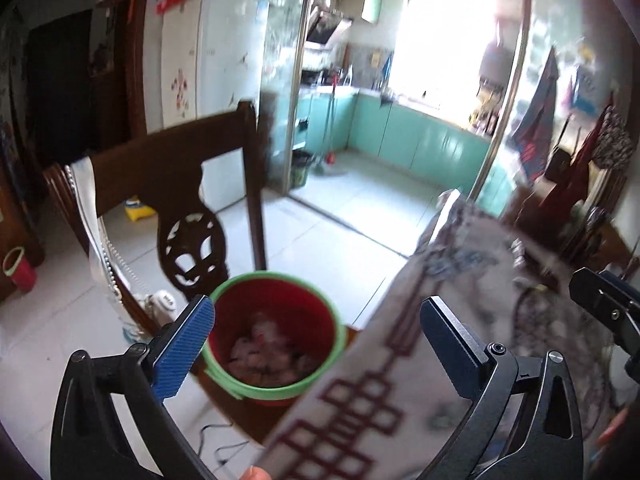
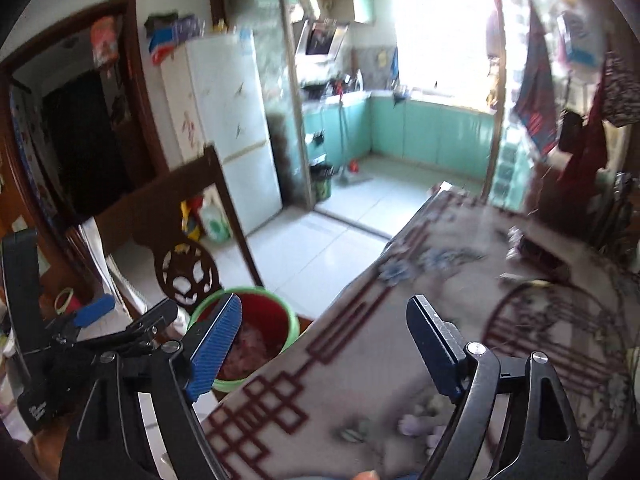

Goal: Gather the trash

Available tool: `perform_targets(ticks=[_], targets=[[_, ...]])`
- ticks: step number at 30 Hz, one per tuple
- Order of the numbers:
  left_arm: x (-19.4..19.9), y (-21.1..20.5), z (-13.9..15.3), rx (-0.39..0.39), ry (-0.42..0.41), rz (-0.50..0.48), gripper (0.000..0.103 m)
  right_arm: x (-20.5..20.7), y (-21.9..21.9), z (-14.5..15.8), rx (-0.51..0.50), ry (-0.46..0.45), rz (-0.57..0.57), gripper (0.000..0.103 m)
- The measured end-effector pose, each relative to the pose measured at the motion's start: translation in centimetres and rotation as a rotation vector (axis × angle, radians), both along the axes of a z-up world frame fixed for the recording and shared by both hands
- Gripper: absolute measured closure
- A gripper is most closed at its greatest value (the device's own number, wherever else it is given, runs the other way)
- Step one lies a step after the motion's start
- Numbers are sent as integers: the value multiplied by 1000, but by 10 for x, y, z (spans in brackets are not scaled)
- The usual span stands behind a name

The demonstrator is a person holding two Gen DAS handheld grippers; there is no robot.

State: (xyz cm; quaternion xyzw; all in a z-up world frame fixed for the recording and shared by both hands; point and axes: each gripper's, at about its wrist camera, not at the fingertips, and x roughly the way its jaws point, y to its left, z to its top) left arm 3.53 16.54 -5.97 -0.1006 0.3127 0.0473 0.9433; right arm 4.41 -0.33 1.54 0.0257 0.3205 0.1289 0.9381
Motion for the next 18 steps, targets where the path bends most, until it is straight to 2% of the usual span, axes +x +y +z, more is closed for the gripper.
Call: perform_targets(ticks=[3, 7, 10, 13, 15, 18], targets=[[-17, -18, 17, -25, -70, 0, 0, -27, -27, 21, 8, -76, -35, 17], [-34, -34, 30, -17, -147, 8, 0, -56, -48, 39, -6, -139, -66, 14], [-46, -41, 34, -43, -186, -1, 0, -72, -58, 45, -28, -124, -87, 13], [-55, -50, 41, -75, -196, -59, 0, -84, -68, 47, 23, -98, -63, 13], [-57, -54, 44, -69, -194, -68, 0, -91, -76, 47, 47, -78, -82, 13], [-61, -62, 47, -38, -191, -60, 0, -98, -80, 47, 28, -98, -112, 13]])
